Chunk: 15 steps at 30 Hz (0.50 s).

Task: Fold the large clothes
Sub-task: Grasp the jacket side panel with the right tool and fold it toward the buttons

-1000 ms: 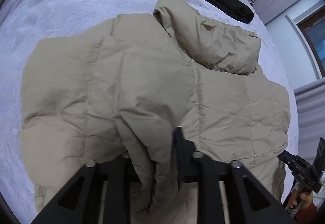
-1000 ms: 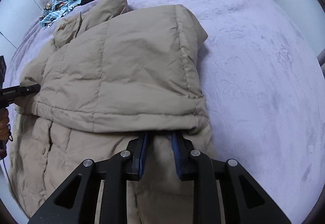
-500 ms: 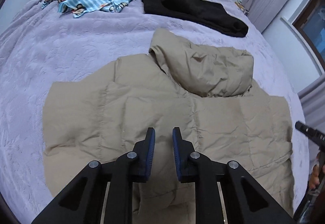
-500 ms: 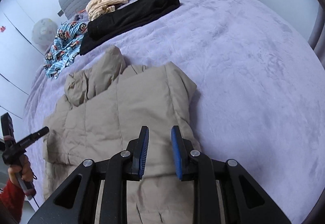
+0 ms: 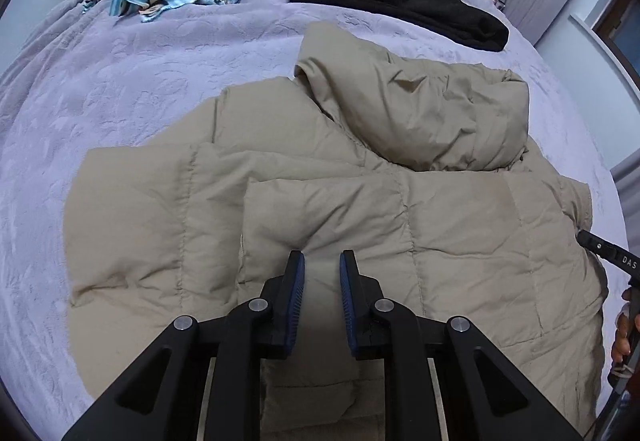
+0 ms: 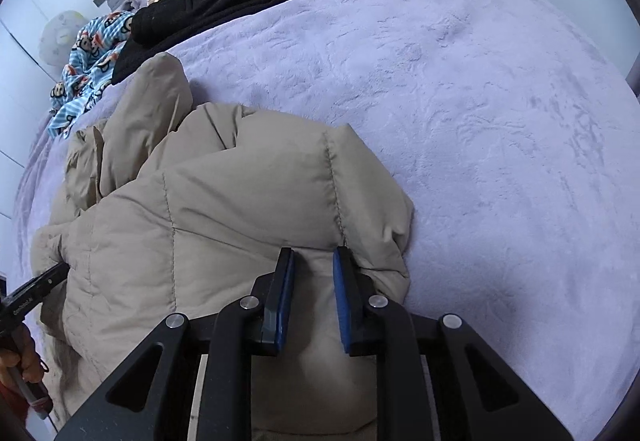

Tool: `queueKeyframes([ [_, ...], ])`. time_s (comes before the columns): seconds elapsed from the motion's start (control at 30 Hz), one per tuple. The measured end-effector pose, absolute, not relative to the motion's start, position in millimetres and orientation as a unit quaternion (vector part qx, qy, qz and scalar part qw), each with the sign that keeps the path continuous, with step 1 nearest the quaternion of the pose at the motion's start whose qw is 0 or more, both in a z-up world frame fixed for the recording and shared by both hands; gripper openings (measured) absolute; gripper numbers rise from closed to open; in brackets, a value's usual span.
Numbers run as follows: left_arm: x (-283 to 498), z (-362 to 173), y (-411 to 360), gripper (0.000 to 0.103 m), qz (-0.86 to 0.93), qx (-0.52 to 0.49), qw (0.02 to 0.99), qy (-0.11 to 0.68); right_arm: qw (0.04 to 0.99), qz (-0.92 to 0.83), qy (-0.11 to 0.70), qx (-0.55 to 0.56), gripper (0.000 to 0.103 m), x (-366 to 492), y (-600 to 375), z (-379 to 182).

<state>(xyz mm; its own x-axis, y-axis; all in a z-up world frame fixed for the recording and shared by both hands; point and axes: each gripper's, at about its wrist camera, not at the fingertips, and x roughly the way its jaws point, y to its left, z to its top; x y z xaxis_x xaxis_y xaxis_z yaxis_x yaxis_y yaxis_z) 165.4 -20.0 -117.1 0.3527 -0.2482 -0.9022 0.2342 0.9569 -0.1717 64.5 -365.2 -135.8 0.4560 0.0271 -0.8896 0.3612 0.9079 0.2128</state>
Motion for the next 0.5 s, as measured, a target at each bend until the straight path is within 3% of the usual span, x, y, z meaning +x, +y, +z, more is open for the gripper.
queueKeyframes([
  [0.5, 79.4, -80.7, 10.9, 0.020, -0.090, -0.002, 0.792, 0.603, 0.801, -0.093, 0.538, 0.248, 0.024, -29.5, -352.6, -98.7],
])
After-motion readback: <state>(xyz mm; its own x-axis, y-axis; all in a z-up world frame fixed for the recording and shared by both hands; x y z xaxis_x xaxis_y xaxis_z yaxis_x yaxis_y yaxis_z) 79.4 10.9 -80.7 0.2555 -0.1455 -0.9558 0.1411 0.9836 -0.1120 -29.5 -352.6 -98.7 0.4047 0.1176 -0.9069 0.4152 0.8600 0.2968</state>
